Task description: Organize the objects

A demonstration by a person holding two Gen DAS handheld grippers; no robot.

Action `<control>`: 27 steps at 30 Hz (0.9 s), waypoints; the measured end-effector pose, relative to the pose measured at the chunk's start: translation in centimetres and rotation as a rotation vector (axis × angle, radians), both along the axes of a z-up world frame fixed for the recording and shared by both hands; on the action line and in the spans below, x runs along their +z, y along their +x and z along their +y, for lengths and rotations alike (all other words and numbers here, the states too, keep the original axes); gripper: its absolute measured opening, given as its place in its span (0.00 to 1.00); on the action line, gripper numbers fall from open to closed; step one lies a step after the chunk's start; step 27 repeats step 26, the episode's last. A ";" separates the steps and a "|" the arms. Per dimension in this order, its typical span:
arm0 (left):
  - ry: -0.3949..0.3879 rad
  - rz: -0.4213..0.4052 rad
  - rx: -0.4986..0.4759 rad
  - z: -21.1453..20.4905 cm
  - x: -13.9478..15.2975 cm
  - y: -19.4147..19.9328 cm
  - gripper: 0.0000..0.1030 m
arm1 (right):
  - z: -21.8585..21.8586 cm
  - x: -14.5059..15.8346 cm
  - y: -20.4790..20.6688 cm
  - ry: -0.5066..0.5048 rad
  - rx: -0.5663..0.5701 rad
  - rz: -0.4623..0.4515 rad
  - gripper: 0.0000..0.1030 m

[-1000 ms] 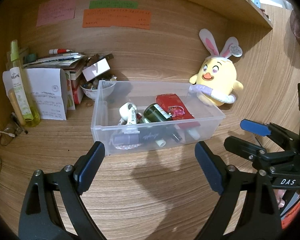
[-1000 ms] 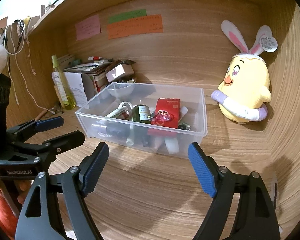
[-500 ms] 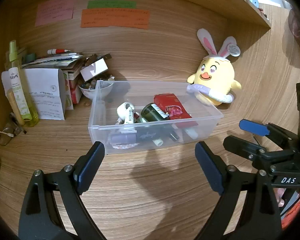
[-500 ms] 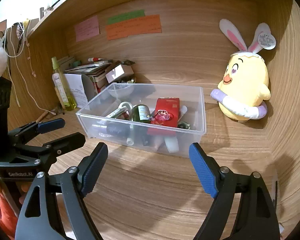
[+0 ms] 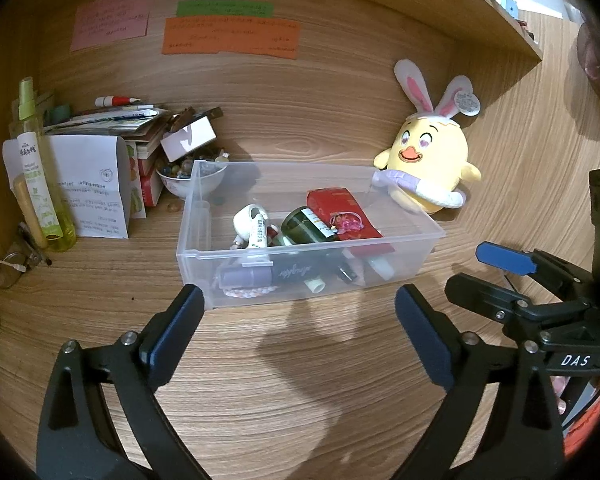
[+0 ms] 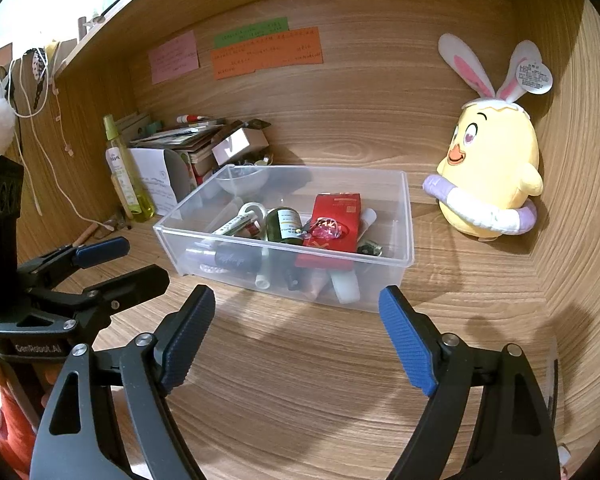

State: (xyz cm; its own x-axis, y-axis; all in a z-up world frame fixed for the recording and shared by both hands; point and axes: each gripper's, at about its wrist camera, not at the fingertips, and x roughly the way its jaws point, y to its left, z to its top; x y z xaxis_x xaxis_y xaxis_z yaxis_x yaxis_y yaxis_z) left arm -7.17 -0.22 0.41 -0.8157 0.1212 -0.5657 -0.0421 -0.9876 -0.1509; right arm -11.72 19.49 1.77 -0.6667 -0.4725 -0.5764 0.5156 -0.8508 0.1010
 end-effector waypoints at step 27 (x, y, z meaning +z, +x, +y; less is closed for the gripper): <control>0.006 0.025 -0.020 0.2 0.4 0.6 0.98 | -0.1 -0.2 0.2 -0.003 -0.020 -0.015 0.80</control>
